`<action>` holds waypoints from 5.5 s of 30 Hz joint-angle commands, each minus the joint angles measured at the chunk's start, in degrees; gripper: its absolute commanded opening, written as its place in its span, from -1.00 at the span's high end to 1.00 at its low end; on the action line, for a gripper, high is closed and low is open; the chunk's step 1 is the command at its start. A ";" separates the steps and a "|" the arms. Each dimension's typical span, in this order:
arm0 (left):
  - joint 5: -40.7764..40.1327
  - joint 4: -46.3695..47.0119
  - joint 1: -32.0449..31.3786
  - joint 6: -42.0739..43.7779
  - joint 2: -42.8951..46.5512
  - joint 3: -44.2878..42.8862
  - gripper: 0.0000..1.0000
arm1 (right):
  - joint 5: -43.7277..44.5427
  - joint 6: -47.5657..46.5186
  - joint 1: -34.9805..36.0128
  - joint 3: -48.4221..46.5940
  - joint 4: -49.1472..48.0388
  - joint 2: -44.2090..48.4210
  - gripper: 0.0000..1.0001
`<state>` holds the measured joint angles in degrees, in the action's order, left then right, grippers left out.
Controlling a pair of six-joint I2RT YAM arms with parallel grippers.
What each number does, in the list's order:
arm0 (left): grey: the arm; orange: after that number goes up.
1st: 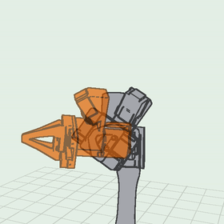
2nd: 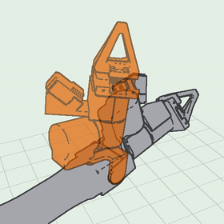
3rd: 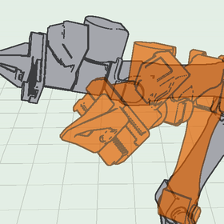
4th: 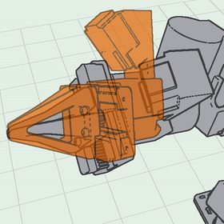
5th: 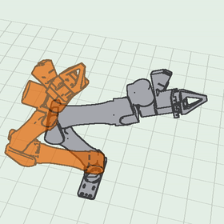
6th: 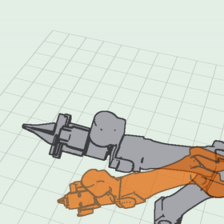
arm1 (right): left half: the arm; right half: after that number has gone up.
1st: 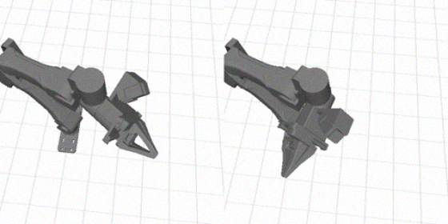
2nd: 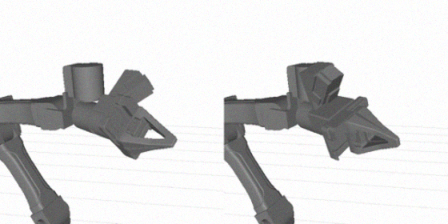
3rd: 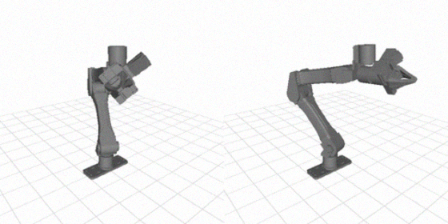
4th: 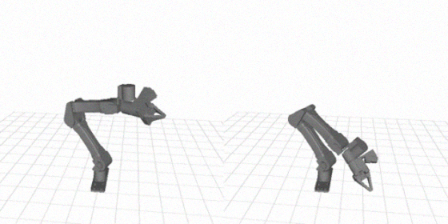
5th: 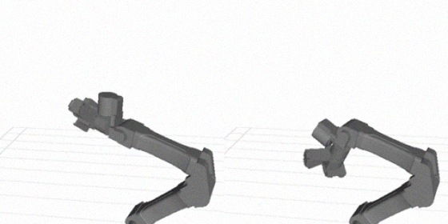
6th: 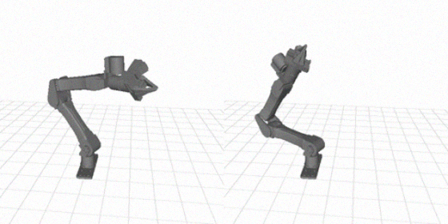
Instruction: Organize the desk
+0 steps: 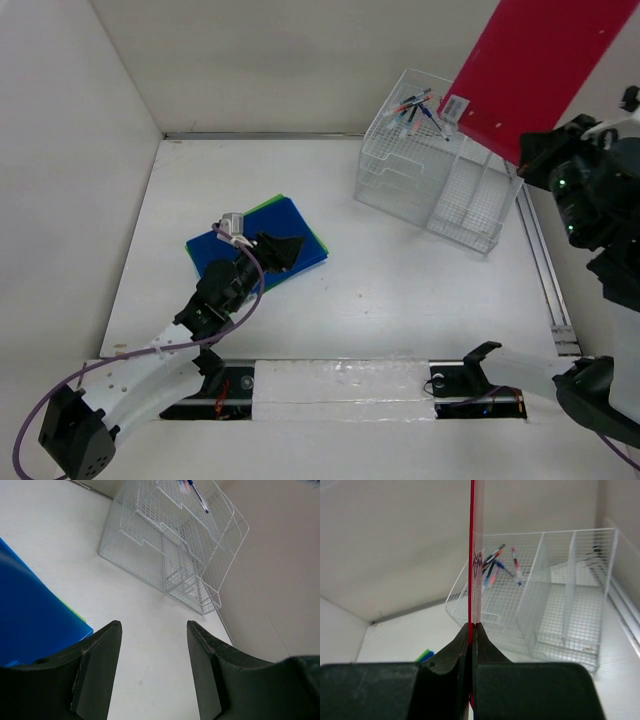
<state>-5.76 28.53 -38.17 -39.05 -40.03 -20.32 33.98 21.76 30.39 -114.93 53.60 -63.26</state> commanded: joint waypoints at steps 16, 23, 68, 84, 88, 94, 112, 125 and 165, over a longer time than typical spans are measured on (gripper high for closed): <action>4.88 6.89 -0.67 2.84 1.27 3.44 -0.01 | 11.39 -3.20 -4.46 -1.10 9.17 -5.20 1.00; 4.00 7.85 -0.67 3.01 -0.22 3.79 -0.01 | -1.17 -7.34 -14.21 5.78 1.42 -6.43 1.00; 4.70 10.66 -0.67 2.40 -1.37 5.02 -0.02 | -17.37 -2.51 -24.25 24.14 -6.67 -4.15 1.00; 4.53 10.58 -0.67 2.48 -1.63 4.85 -0.01 | -18.33 -2.16 -29.24 19.50 -9.66 -8.28 1.00; 4.88 10.66 -0.67 2.40 -1.98 4.76 -0.02 | -20.35 -2.16 -32.14 16.76 -9.75 -10.73 1.00; 4.53 10.66 -0.67 2.48 -1.89 4.94 -0.01 | -23.69 -1.98 -33.56 19.74 -11.85 -11.97 1.00; 5.41 11.46 -0.67 2.05 -2.86 5.02 -0.01 | -23.52 -1.19 -30.48 25.99 -10.45 -7.75 1.00; 5.23 11.54 -0.67 2.13 -2.60 5.11 -0.01 | -22.90 -1.81 -30.03 24.06 -9.66 -11.43 1.00; 4.27 12.33 -0.67 2.49 -6.02 4.76 -0.02 | 4.25 3.21 -14.40 47.95 -41.79 -7.58 -0.68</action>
<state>-1.96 37.12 -38.57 -36.69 -46.06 -15.51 31.33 24.18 13.91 -69.97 23.35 -73.28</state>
